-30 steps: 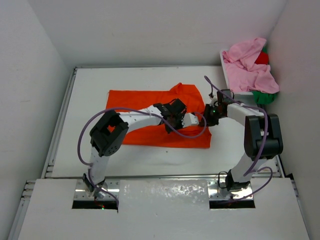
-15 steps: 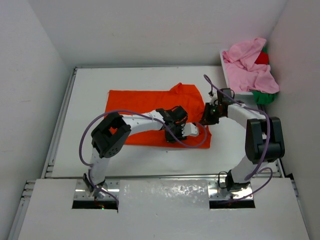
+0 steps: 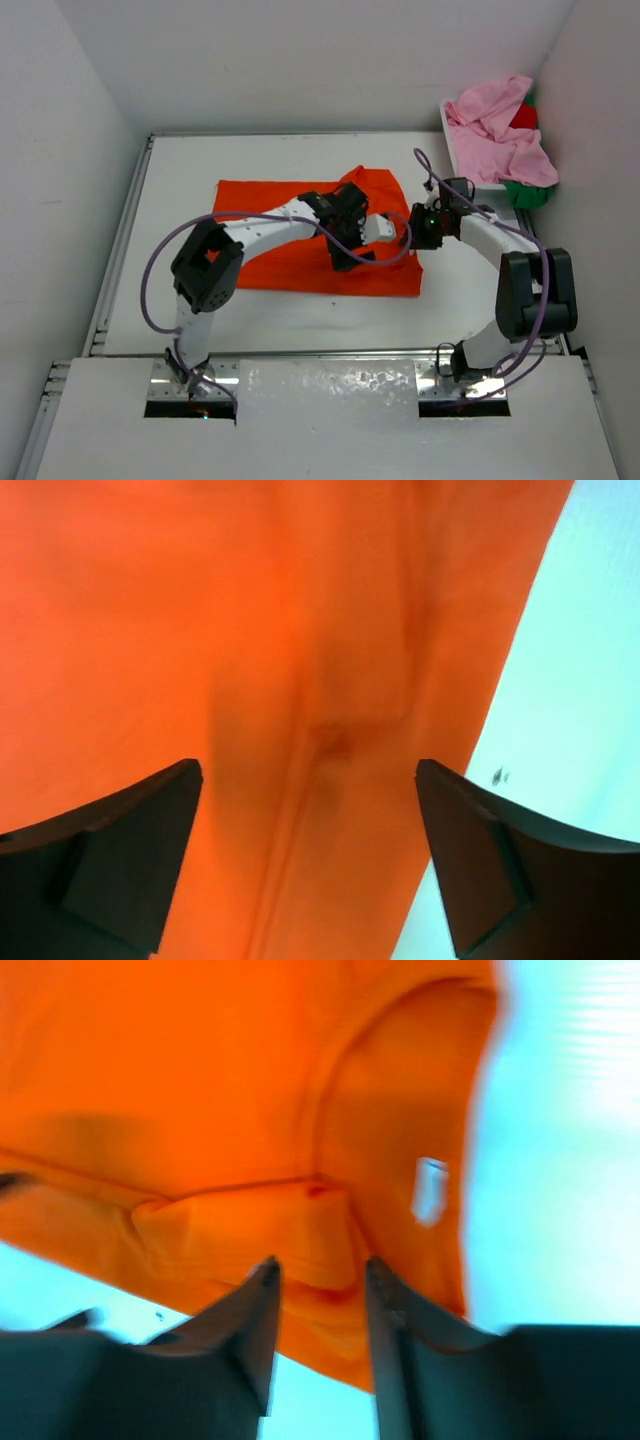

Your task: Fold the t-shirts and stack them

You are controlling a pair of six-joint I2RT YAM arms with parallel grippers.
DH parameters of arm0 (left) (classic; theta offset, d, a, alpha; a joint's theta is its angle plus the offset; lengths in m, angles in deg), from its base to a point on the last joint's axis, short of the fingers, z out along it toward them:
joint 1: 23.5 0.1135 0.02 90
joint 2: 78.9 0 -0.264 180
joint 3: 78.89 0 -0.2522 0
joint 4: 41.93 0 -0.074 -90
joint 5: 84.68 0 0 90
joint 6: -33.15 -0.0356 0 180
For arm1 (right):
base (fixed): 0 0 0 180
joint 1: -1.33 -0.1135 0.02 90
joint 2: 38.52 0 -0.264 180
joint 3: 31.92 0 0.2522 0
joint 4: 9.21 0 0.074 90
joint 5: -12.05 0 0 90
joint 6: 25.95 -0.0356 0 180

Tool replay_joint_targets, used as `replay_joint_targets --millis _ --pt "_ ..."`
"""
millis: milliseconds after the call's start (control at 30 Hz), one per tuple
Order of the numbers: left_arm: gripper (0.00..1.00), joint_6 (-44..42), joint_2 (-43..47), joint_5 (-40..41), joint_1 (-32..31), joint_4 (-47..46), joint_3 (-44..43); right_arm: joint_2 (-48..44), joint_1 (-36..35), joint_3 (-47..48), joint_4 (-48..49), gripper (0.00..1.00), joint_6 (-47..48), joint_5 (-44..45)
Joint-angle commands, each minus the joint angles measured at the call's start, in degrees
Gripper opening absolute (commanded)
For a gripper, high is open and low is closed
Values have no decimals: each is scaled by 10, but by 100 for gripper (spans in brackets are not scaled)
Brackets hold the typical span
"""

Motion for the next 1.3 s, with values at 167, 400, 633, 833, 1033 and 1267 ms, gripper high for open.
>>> replay_joint_targets --millis 167,400,633,833,1033,1267 --pt "90 68 169 -49 207 88 0 -93 15 -19 -81 58 12 68" --pt "42 47 207 -40 520 147 193 -161 15 -141 -85 68 -5 54" --pt "69 42 233 -62 572 86 300 -158 -4 -182 -58 64 -24 28" --pt "68 68 187 2 574 37 352 -131 -26 -209 -27 56 -36 52" --pt "42 73 154 11 574 6 377 -118 -26 -225 19 44 -51 68" --pt "12 68 154 -9 574 0 379 -138 -21 -222 3 63 -42 72"
